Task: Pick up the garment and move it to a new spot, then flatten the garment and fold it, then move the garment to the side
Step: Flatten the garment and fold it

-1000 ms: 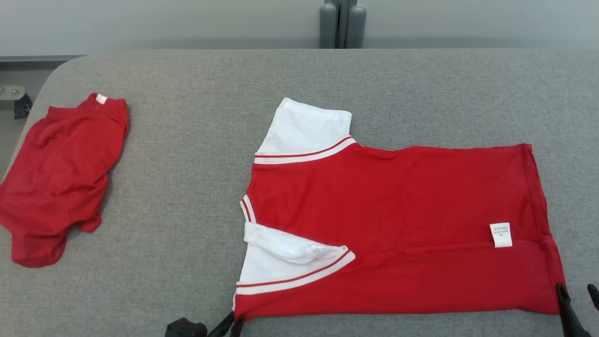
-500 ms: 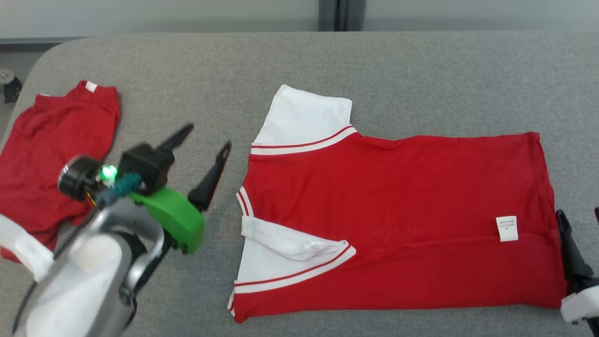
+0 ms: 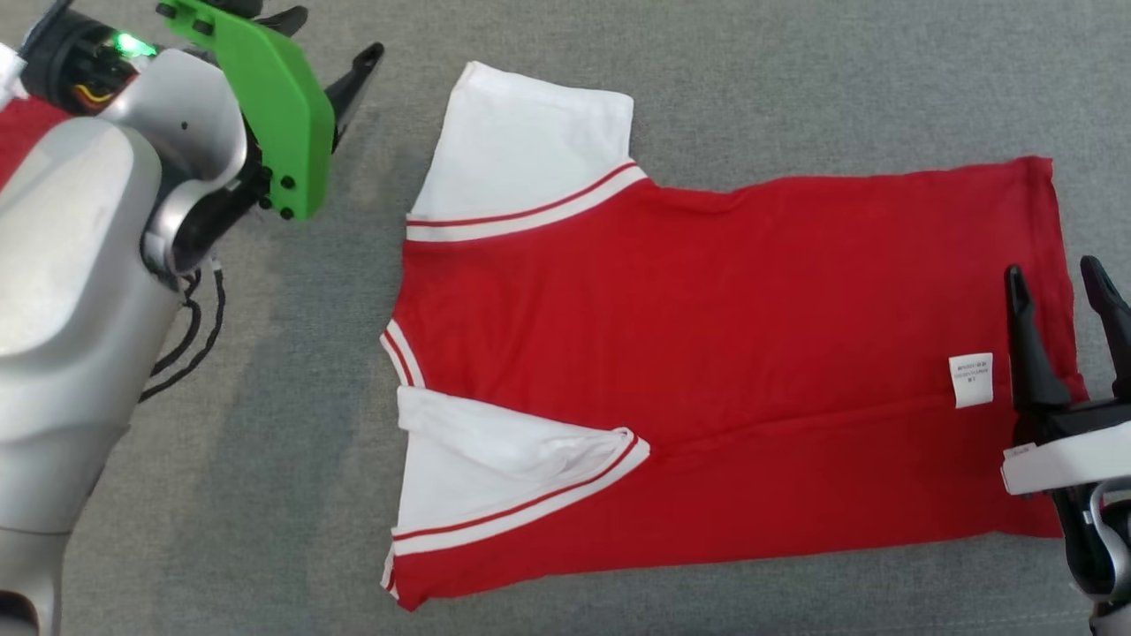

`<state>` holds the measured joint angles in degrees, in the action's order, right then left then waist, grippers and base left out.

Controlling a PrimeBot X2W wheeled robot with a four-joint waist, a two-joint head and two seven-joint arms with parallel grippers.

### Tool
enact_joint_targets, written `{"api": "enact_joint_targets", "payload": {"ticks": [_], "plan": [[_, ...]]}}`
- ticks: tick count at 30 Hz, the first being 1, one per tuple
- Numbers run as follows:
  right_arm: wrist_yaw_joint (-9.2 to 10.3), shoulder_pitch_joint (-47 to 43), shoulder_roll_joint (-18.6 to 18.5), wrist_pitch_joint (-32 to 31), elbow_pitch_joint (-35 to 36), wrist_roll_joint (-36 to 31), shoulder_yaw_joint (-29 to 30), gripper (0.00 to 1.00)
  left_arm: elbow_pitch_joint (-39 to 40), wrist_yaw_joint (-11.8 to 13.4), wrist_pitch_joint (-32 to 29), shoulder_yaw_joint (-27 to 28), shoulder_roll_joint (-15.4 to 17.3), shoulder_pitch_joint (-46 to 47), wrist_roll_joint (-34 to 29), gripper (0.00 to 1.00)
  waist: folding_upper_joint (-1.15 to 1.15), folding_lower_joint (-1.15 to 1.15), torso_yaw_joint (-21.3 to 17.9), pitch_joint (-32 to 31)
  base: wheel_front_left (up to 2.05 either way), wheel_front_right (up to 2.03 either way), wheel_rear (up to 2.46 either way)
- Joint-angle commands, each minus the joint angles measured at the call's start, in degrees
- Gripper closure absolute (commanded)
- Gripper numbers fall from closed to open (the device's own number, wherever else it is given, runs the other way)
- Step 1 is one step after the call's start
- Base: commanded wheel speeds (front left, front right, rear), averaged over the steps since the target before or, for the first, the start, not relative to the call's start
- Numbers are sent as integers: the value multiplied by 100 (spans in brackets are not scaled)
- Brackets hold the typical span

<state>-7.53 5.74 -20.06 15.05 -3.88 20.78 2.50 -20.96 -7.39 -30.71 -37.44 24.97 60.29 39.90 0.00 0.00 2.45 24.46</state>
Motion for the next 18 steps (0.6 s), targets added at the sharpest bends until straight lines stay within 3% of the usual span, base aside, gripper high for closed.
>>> {"api": "enact_joint_targets", "payload": {"ticks": [1,10,18], "plan": [[8,125,50,16,-1,-5,-17,0,-166,-8,5,-99,63,228,122,0,0,0,-485,489,0,0,0],[8,236,264,16,65,-46,86,0,-762,-10,237,-880,336,817,652,0,0,0,-840,812,0,0,0],[8,290,299,16,27,-72,106,0,-1357,-11,458,-1353,294,1122,788,0,0,0,-975,903,0,0,0]]}}
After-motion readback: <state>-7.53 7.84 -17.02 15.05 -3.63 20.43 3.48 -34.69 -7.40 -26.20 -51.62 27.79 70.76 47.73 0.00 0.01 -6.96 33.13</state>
